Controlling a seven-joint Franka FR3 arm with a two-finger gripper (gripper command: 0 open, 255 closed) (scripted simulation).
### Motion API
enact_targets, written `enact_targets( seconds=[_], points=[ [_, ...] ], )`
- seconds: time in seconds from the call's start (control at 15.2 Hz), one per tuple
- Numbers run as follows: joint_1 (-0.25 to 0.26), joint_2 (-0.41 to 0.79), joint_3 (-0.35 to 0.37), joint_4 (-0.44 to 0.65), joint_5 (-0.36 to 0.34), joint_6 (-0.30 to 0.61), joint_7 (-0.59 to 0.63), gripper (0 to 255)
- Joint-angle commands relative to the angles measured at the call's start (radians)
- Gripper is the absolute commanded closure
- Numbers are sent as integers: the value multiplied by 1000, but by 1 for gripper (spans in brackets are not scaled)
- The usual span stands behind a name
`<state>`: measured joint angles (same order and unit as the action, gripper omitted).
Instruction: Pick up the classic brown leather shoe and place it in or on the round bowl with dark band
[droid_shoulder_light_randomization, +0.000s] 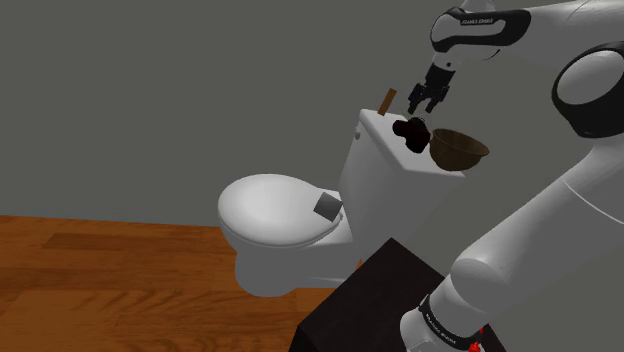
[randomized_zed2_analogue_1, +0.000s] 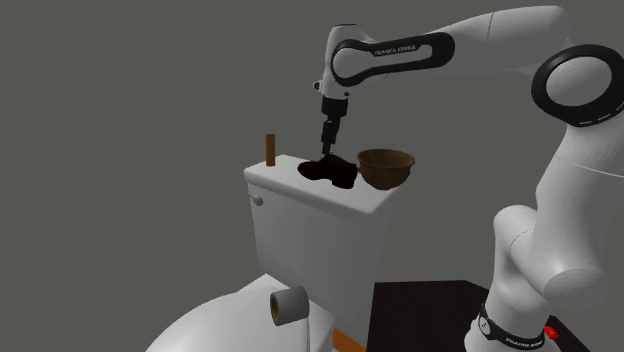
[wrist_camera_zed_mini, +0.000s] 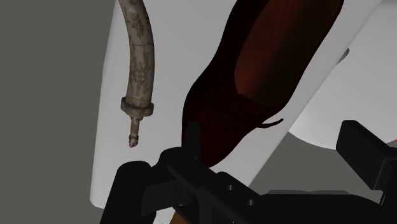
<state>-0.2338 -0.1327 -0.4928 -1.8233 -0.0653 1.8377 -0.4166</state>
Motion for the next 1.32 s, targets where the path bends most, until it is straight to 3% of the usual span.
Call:
enact_targets(
  seconds=[0.0,0.4,0.92,0.99,1.25],
  points=[
    [-5,21,-10,13,8,12,-11,0],
    [-7,35,-15,-61,14,99,-16,0],
    [-7,35,-15,-61,14,98,-16,0],
    [-7,35,-15,-61,14,98,-16,255],
    [-7,35,-15,-60,14,98,-16,255]
  ],
)
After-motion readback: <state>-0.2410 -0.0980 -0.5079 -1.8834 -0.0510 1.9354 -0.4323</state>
